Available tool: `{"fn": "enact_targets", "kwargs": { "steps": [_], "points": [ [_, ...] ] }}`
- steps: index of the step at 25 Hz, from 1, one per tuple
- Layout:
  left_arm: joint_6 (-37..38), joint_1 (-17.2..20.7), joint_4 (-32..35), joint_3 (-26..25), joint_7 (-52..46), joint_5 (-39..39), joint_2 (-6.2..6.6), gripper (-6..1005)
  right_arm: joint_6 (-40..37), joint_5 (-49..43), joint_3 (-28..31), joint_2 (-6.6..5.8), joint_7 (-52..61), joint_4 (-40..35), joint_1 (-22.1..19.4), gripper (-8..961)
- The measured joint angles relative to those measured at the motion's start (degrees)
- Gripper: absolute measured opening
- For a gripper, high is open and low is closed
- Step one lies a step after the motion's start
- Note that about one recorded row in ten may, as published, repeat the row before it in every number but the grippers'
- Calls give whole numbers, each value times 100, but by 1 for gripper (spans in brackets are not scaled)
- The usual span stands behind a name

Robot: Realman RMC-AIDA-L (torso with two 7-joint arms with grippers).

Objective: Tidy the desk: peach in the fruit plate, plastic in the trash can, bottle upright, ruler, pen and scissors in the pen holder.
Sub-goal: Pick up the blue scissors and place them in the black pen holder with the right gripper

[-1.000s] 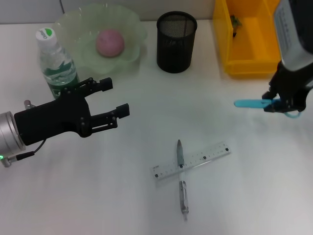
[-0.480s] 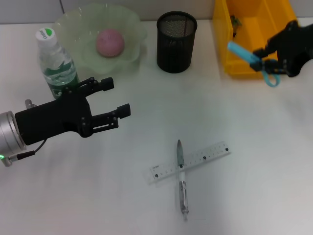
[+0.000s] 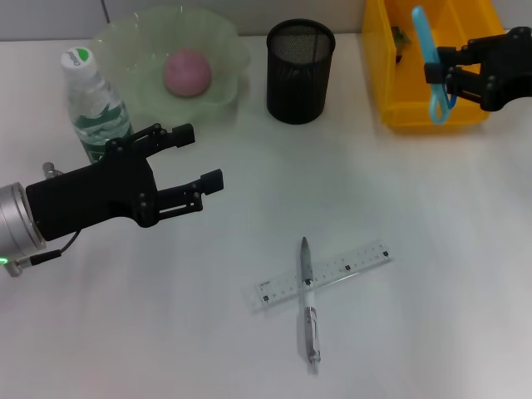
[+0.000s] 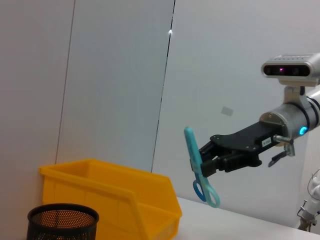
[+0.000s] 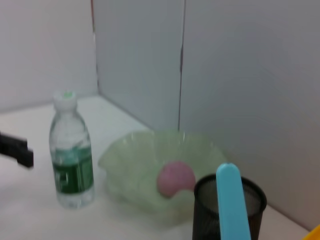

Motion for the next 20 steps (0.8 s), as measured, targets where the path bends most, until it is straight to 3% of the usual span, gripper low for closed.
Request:
{"fn": "enact_targets", "kwargs": {
  "steps": [6,20],
  "points": [
    [11,-44,4,27,-2,-5,7,832,-33,728,-33,23,106,396,-217,220],
    [126,3,13,30,2,8,19,832,64,1093,-469,32,-648,1534,-47,220]
  ]
}}
